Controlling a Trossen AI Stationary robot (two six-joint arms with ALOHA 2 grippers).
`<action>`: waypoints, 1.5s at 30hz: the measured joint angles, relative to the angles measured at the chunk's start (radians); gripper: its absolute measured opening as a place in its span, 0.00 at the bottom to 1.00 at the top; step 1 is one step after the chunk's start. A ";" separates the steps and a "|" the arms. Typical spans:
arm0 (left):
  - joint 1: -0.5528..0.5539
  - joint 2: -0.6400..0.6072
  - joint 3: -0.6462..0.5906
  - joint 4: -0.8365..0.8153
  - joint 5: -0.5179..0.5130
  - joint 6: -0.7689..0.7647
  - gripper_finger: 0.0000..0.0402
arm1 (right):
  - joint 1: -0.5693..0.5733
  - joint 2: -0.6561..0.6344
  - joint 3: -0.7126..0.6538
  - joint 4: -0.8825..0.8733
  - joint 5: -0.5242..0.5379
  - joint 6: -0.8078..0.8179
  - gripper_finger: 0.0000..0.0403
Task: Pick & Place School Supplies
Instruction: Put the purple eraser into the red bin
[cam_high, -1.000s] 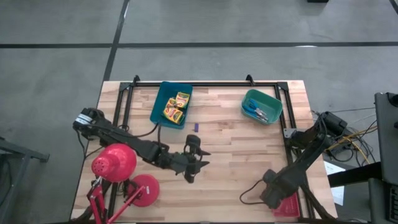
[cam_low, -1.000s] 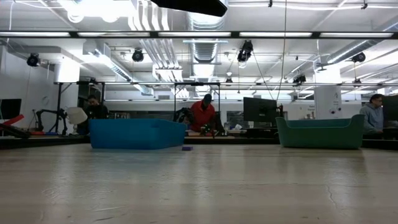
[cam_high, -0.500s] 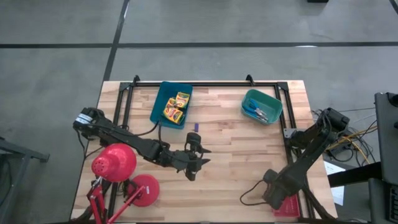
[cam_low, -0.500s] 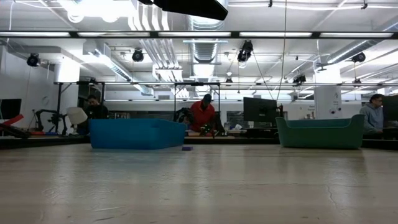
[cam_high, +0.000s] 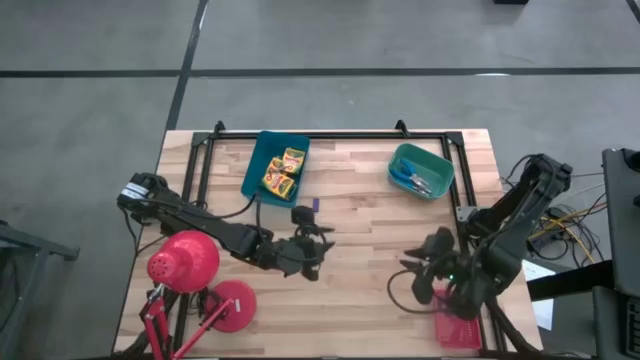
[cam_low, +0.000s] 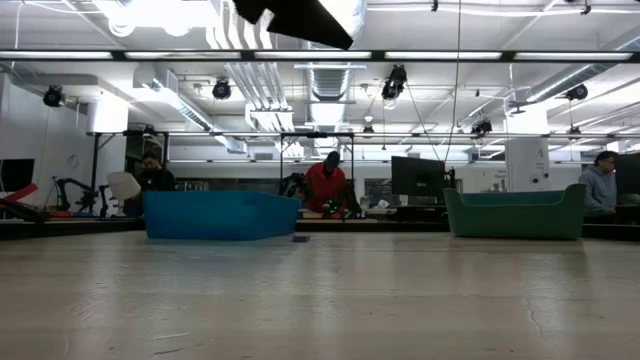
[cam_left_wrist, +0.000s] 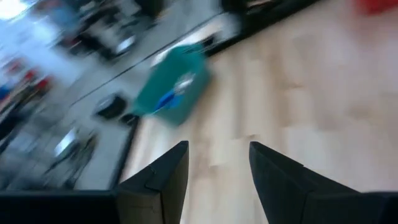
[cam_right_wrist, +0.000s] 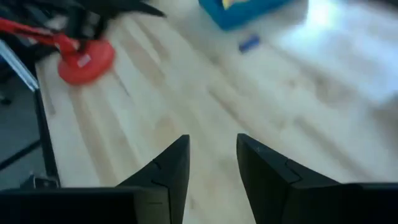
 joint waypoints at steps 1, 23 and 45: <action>0.000 0.000 0.000 -0.003 -0.055 -0.036 0.43 | 0.000 -0.009 0.002 0.003 0.030 -0.030 0.32; 0.252 0.000 -0.011 -0.088 0.011 -0.570 0.43 | -0.045 0.038 -0.003 0.024 0.171 -0.180 0.26; 0.386 0.058 -0.013 -0.301 0.015 -1.013 0.43 | -0.045 0.039 -0.004 0.026 0.206 -0.240 0.17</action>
